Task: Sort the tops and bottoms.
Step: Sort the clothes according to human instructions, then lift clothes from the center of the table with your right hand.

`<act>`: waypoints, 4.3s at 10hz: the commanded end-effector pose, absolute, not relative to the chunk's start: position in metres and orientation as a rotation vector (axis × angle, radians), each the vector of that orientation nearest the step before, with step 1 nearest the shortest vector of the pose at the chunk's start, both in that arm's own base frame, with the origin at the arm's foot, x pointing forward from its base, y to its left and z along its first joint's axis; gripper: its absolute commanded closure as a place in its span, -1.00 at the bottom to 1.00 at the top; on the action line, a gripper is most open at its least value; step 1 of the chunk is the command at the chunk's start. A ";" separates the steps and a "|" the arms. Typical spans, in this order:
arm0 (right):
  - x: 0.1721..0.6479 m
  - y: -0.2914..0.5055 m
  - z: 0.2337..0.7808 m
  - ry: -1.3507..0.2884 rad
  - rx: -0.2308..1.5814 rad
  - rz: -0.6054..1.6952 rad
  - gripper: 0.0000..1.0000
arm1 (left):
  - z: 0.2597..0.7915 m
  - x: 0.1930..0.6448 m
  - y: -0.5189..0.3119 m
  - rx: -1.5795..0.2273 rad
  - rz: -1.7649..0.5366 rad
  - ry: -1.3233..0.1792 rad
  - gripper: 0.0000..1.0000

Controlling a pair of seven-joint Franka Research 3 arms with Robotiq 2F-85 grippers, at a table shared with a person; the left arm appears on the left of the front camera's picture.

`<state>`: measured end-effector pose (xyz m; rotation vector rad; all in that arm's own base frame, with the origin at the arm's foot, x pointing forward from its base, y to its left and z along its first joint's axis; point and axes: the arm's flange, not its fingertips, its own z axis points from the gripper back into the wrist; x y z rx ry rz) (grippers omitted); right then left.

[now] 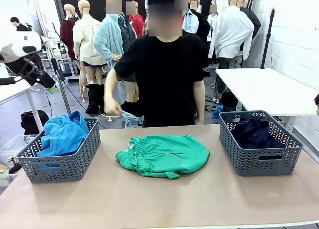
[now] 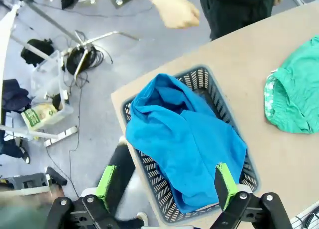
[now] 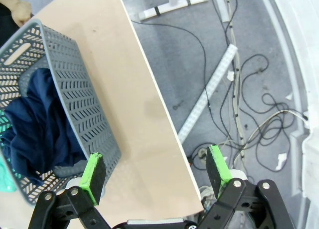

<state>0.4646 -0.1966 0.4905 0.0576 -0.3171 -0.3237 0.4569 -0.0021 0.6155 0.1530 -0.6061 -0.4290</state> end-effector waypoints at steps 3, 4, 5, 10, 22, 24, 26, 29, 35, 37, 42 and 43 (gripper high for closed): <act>0.465 -0.195 0.492 -0.305 0.045 -0.335 -1.00 | 0.602 0.470 -0.002 0.151 -0.428 -0.576 -1.00; 0.465 -0.195 0.492 -0.305 0.045 -0.335 -1.00 | 0.602 0.470 -0.002 0.151 -0.428 -0.576 -1.00; 0.465 -0.195 0.492 -0.305 0.045 -0.335 -1.00 | 0.602 0.470 -0.002 0.151 -0.428 -0.576 -1.00; 0.465 -0.195 0.492 -0.305 0.045 -0.335 -1.00 | 0.602 0.470 -0.002 0.151 -0.428 -0.576 -1.00; 0.485 0.075 0.739 -0.674 -0.184 0.735 -1.00 | 0.578 0.417 0.241 -0.041 0.226 -0.685 -1.00; 0.503 0.146 0.721 -0.513 -0.188 0.930 -1.00 | 0.605 0.417 0.220 0.106 0.136 -0.635 -1.00; 0.515 0.203 0.681 -0.311 -0.253 1.128 -1.00 | 0.605 0.417 0.220 0.106 0.136 -0.635 -1.00; 0.529 0.248 0.599 -0.064 -0.281 1.242 -1.00 | 0.605 0.417 0.220 0.106 0.136 -0.635 -1.00; 0.519 0.245 0.601 -0.116 -0.248 1.190 -1.00 | 0.605 0.417 0.220 0.106 0.136 -0.635 -1.00; 0.519 0.245 0.605 -0.116 -0.252 1.191 -1.00 | 0.605 0.417 0.220 0.106 0.136 -0.635 -1.00; 0.566 0.327 0.511 -0.268 -0.109 1.557 -1.00 | 0.605 0.417 0.220 0.106 0.136 -0.635 -1.00; 0.574 0.347 0.493 -0.283 -0.070 1.578 -1.00 | 0.605 0.417 0.220 0.106 0.136 -0.635 -1.00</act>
